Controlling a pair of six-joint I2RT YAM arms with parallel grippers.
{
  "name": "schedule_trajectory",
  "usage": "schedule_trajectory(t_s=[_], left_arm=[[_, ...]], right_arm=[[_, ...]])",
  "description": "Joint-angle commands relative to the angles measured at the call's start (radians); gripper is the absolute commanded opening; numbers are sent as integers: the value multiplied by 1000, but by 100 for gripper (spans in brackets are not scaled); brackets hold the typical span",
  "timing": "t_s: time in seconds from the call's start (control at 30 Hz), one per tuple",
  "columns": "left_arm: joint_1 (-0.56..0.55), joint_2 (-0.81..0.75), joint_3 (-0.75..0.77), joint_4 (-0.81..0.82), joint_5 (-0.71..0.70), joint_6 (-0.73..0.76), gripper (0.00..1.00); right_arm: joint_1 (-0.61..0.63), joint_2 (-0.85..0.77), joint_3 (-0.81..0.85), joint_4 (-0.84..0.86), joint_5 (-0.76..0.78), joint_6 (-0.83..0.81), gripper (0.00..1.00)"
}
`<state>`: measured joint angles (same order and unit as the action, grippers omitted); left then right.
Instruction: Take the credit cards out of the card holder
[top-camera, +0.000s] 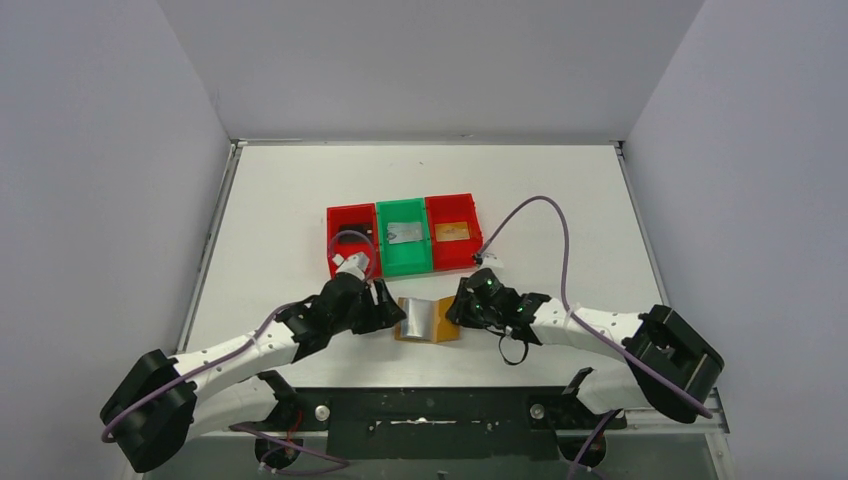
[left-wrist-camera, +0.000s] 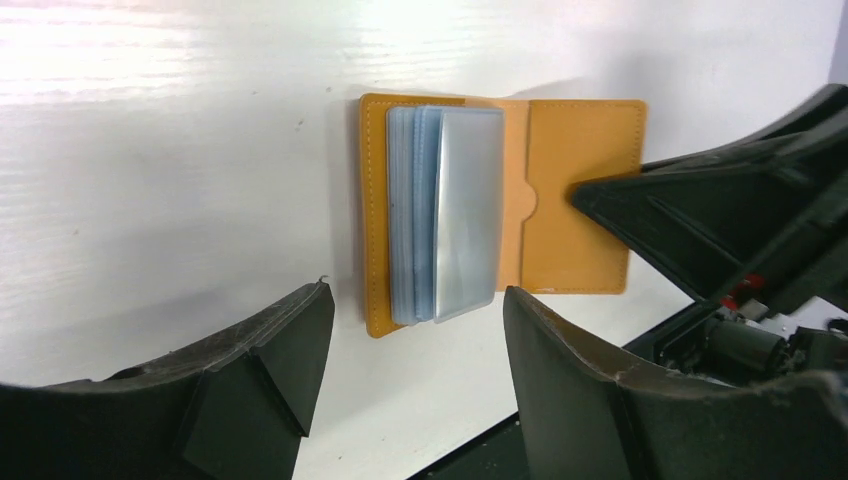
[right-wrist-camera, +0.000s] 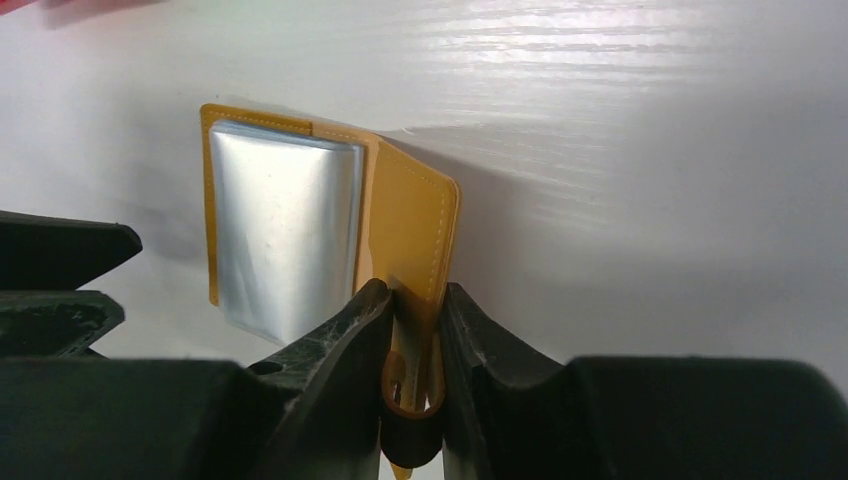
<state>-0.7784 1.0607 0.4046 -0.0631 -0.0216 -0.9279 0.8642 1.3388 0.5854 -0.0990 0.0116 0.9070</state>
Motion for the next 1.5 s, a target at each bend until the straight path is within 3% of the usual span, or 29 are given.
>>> schedule_trajectory(t_s=[0.0, 0.17, 0.9, 1.47], left_arm=[[-5, 7, 76, 80, 68, 45, 63], [-7, 66, 118, 101, 112, 65, 63], [-32, 230, 128, 112, 97, 24, 61], [-50, 178, 160, 18, -4, 18, 61]], right_arm=[[-32, -52, -89, 224, -88, 48, 22], [-34, -27, -115, 262, -90, 75, 14], [-34, -7, -128, 291, -92, 94, 15], [-34, 3, -128, 289, -96, 93, 16]])
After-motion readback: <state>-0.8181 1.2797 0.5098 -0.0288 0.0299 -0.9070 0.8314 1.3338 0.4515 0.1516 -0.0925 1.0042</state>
